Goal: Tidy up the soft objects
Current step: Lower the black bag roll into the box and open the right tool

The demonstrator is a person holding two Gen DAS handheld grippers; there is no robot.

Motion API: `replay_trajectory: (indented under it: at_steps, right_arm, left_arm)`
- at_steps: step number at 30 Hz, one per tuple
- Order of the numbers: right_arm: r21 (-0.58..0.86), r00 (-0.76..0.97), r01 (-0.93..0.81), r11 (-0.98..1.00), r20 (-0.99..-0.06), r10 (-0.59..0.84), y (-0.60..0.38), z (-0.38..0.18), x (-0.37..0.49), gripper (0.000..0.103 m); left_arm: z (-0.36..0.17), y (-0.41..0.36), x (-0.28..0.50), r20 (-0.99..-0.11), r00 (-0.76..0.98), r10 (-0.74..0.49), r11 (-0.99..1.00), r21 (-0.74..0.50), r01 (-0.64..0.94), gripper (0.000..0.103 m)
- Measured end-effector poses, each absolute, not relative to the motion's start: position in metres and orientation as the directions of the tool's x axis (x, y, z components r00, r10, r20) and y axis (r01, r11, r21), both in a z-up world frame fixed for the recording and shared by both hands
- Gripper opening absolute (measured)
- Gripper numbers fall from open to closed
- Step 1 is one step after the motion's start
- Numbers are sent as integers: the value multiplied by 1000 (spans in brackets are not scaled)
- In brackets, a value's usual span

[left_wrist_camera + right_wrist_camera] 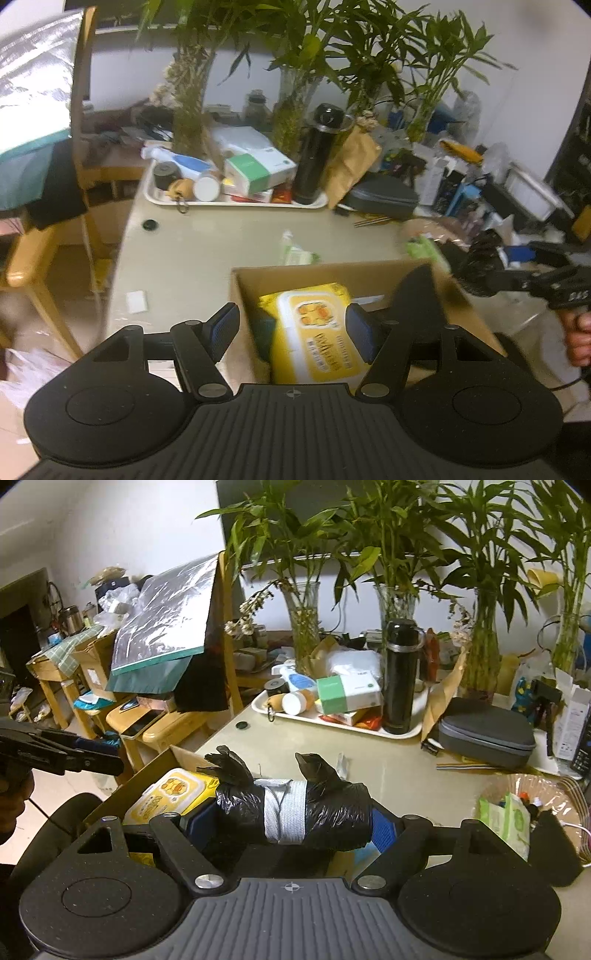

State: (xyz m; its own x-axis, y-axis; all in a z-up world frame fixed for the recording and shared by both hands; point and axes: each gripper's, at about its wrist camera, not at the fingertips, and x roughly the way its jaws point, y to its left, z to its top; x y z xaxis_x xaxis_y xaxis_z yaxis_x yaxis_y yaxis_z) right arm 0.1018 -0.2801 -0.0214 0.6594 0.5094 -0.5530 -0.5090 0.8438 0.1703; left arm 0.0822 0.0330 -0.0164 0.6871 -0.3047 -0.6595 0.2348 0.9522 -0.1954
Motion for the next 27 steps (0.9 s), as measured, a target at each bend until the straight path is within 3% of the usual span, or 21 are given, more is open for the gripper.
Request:
replay_trajectory:
  at_steps: [19,24,27]
  right_arm:
    - [187,602,-615,766,-516,609,-225,-15,115,84]
    - [170,605,-622,765,-515,607,-212,-23,119,101]
    - [175,613,-616,768,-506,606,-211,-27,118,103]
  left_arm:
    - [-17,40,75,-654,700,-285,958,-168,234,63]
    - [-19,43,77,-659,692,-295,955,-189,228,63]
    - [-21,44,78,-665,679,-310,951,-207,231,63]
